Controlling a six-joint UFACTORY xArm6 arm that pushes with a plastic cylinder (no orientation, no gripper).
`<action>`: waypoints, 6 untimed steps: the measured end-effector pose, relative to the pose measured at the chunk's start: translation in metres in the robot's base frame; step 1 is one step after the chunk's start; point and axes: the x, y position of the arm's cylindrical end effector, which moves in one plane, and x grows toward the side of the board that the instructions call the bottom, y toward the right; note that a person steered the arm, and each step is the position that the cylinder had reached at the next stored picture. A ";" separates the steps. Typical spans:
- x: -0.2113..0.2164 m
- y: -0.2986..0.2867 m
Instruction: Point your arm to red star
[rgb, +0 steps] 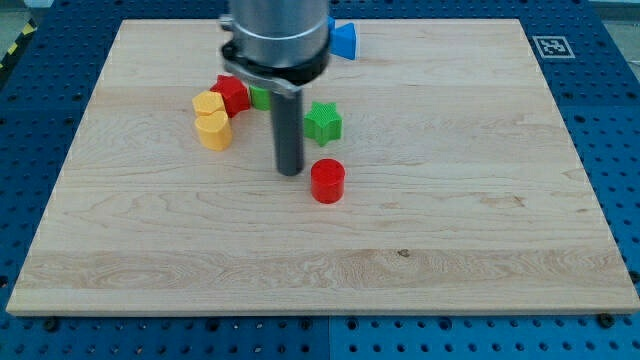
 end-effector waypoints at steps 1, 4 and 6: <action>-0.003 -0.059; -0.126 -0.158; -0.173 -0.119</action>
